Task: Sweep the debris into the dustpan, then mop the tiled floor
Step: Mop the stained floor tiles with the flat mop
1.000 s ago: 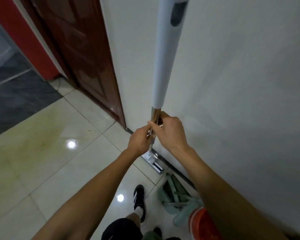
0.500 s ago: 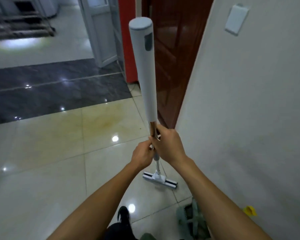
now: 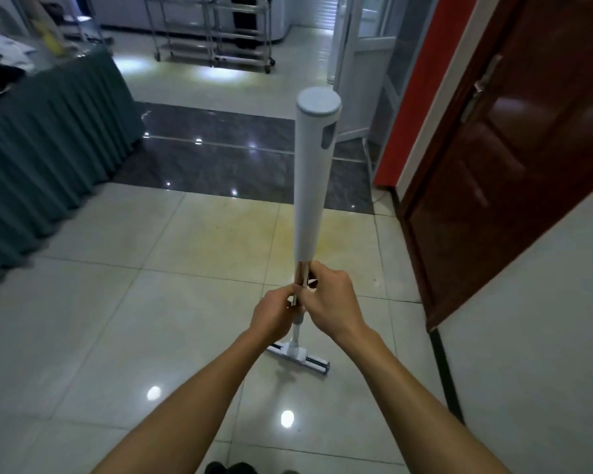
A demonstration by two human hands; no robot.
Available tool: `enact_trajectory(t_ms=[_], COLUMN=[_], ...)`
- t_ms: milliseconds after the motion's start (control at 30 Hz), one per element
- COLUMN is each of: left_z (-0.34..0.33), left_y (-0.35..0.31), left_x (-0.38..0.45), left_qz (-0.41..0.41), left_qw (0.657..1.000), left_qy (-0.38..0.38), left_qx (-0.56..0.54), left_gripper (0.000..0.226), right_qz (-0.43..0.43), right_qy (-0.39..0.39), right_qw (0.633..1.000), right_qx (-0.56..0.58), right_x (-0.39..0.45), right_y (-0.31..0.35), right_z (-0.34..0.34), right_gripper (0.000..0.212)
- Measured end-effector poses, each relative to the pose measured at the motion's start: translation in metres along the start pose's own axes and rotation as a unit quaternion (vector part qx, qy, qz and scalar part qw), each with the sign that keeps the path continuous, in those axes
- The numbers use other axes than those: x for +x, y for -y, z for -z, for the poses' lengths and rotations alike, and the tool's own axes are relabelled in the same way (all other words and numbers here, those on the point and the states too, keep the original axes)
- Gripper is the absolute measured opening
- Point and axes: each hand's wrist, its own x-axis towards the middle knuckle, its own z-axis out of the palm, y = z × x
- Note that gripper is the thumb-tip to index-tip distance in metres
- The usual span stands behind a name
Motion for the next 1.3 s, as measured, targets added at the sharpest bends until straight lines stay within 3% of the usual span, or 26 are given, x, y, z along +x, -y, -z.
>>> enact_trajectory(t_ms=[67, 200, 333, 500, 633, 800, 933, 1067, 1133, 1300], left_z=[0.035, 0.093, 0.121, 0.124, 0.106, 0.068, 0.023, -0.032, -0.06, -0.118], left_y=[0.032, 0.086, 0.132, 0.174, 0.192, 0.185, 0.177, 0.175, 0.175, 0.174], left_x=[-0.002, -0.009, -0.021, -0.048, -0.073, -0.097, -0.115, -0.134, -0.141, -0.156], left_qz=[0.015, 0.04, 0.063, 0.068, 0.08, 0.1, 0.113, 0.14, 0.135, 0.137], left_qw=[0.999, 0.997, 0.995, 0.993, 0.993, 0.993, 0.991, 0.983, 0.983, 0.987], left_qy=[-0.024, -0.043, -0.075, -0.095, -0.082, -0.061, -0.051, -0.04, -0.018, 0.026], left_qx=[-0.031, -0.05, -0.012, 0.004, 0.025, 0.015, 0.049, 0.108, 0.125, 0.08], left_gripper=[0.031, 0.01, 0.016, 0.015, 0.014, 0.024, 0.028, 0.038, 0.038, 0.045], right_qz=[0.017, 0.035, 0.071, 0.12, 0.063, 0.114, -0.084, -0.281, -0.34, -0.406], right_qy=[0.021, 0.067, 0.123, 0.202, 0.374, 0.349, 0.369, 0.363, 0.365, 0.405], right_qw=[1.0, 0.997, 0.99, 0.972, 0.921, 0.929, 0.903, 0.828, 0.798, 0.772], right_qx=[0.004, 0.007, 0.004, -0.005, -0.084, 0.051, 0.204, 0.323, 0.337, 0.275], right_x=[0.012, 0.026, 0.022, -0.003, -0.028, -0.051, -0.089, -0.133, -0.152, -0.186], right_y=[0.028, 0.071, 0.092, 0.086, 0.063, 0.055, 0.024, -0.01, -0.029, -0.078], right_z=[-0.033, -0.095, -0.137, -0.158, -0.168, -0.136, -0.105, -0.092, -0.089, -0.072], right_gripper=[0.015, 0.016, 0.021, 0.024, 0.04, 0.023, 0.028, 0.034, 0.05, 0.072])
